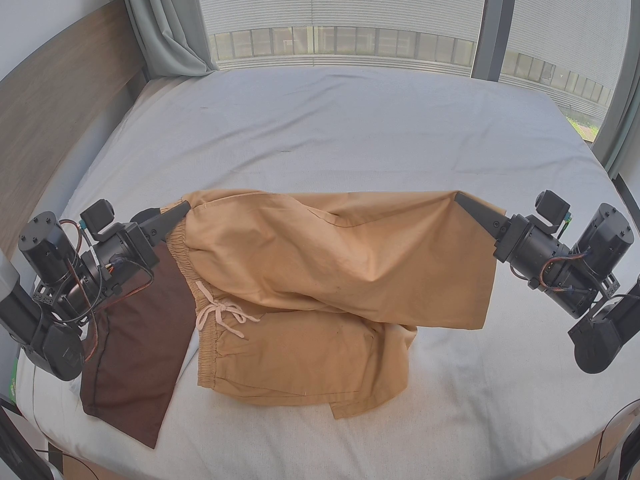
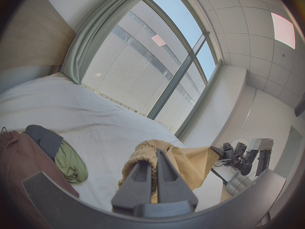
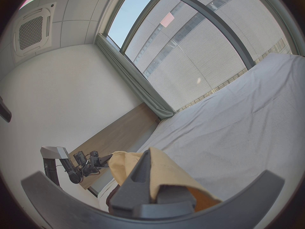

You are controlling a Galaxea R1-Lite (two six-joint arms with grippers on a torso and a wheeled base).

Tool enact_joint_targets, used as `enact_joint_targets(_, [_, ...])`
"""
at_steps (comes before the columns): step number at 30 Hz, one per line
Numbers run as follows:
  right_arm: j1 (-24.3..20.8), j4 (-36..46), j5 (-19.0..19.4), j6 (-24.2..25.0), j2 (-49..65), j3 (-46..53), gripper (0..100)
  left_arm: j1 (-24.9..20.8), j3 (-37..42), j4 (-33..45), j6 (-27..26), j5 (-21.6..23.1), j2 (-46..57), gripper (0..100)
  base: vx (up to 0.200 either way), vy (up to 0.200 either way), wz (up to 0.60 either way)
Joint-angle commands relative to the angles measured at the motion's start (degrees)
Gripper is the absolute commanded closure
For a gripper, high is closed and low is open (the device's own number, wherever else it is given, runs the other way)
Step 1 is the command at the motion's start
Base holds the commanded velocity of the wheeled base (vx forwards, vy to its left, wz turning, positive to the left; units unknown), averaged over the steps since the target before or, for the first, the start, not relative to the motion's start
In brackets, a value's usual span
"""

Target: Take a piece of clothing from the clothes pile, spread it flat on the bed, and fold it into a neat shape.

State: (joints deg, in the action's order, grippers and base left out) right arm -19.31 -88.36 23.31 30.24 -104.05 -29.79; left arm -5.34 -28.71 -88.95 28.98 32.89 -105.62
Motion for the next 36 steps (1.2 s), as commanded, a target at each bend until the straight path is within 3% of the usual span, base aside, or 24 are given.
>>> enact_joint_targets(1, [0.24, 0.03, -0.02, 0.17, 0.51, -0.26, 100, 0.07, -0.03, -0.08, 0.03, -0.02, -0.20, 100, 0.000, 0.000, 0.00])
enact_joint_targets(36, [5.69, 0.03, 0.07, 1.75, 0.69, -2.64, 100, 2.88, -1.61, -0.08, -2.43, 0.86, -2.75, 100, 0.000, 0.000, 0.00])
